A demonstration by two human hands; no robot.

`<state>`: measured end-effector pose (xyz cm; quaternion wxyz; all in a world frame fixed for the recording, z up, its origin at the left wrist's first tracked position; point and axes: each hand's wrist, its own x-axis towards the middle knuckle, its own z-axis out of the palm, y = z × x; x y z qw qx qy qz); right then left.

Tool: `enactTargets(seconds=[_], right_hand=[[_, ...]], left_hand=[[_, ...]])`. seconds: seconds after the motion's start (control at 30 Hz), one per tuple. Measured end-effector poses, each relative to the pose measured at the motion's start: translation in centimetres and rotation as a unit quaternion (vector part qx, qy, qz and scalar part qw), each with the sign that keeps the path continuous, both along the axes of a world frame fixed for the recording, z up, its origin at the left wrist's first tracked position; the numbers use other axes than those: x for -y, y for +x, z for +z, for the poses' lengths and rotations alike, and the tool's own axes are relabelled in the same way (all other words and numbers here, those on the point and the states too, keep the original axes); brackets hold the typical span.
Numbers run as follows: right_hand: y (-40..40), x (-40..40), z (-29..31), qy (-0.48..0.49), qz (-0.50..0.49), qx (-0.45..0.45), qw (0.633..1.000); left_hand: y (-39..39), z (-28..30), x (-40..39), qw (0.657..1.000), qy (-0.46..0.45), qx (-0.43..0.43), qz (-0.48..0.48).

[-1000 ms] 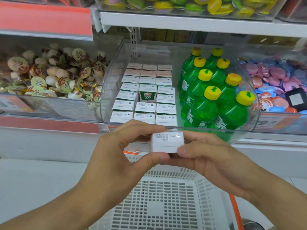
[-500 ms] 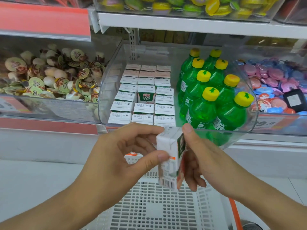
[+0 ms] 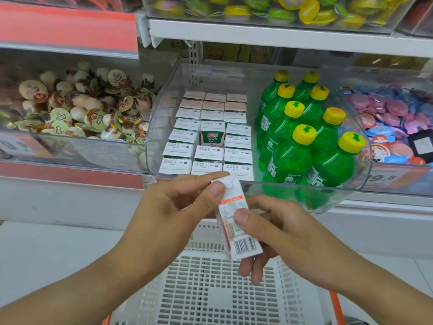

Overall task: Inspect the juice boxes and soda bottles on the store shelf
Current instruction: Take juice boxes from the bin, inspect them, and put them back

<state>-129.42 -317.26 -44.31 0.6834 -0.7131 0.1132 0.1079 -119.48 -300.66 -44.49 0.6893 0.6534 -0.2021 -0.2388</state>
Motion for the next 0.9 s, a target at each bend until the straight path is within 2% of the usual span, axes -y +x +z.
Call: enactTargets(seconds=[0.3, 0.53, 0.73, 0.8, 0.9], right_hand=[[-0.18, 0.25, 0.54, 0.032, 0.075, 0.005, 0.997], [-0.03, 0.12, 0.38, -0.012, 0.078, -0.002, 0.997], [-0.08, 0.38, 0.23, 0.016, 0.098, -0.005, 0.995], [0.03, 0.23, 0.14, 0.022, 0.079, 0.001, 0.997], [0.1, -0.37, -0.38, 0.005, -0.013, 0.007, 1.0]], left_hand=[[-0.11, 0.17, -0.05, 0.999, 0.019, 0.036, 0.024], [-0.33, 0.12, -0.18, 0.999, 0.014, 0.047, 0.021], [-0.16, 0.08, -0.34, 0.998, 0.023, 0.051, 0.02], [0.01, 0.18, -0.38, 0.998, 0.028, 0.05, 0.018], [0.21, 0.22, -0.45, 0.998, 0.041, 0.042, 0.005]])
